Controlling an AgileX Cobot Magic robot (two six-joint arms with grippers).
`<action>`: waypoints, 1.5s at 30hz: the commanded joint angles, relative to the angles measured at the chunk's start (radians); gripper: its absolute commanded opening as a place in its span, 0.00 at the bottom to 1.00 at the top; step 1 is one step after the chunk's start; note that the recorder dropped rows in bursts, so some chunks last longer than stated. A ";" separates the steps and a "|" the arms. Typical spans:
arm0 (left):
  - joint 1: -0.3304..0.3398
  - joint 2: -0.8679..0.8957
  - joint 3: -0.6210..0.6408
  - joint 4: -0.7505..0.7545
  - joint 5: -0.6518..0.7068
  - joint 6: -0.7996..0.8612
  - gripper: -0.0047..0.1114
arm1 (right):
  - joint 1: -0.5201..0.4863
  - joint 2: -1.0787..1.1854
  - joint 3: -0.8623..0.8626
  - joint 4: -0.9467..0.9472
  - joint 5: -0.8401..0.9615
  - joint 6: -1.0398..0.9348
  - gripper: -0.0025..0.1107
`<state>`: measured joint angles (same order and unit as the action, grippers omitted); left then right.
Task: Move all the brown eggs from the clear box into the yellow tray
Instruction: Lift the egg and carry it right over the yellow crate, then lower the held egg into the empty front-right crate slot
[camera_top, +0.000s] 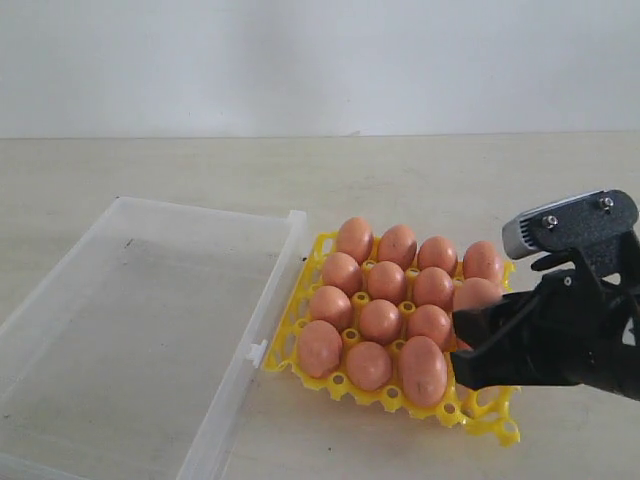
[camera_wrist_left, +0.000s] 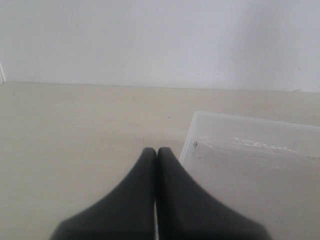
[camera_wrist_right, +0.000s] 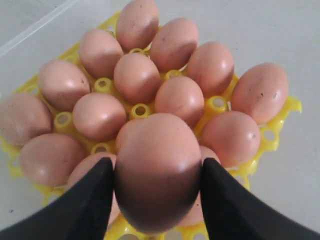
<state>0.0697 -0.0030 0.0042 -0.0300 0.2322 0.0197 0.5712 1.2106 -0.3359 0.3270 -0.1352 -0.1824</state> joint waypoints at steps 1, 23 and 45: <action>0.001 0.003 -0.004 -0.005 0.000 0.001 0.00 | -0.004 -0.013 0.030 0.009 0.015 0.001 0.02; 0.001 0.003 -0.004 -0.005 0.000 0.001 0.00 | 0.089 -0.013 0.057 0.087 0.098 -0.041 0.02; 0.001 0.003 -0.004 -0.005 0.000 0.001 0.00 | 0.087 -0.002 0.057 0.087 0.046 -0.086 0.02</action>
<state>0.0697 -0.0030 0.0042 -0.0300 0.2322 0.0197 0.6568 1.2045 -0.2800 0.4133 -0.0763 -0.2567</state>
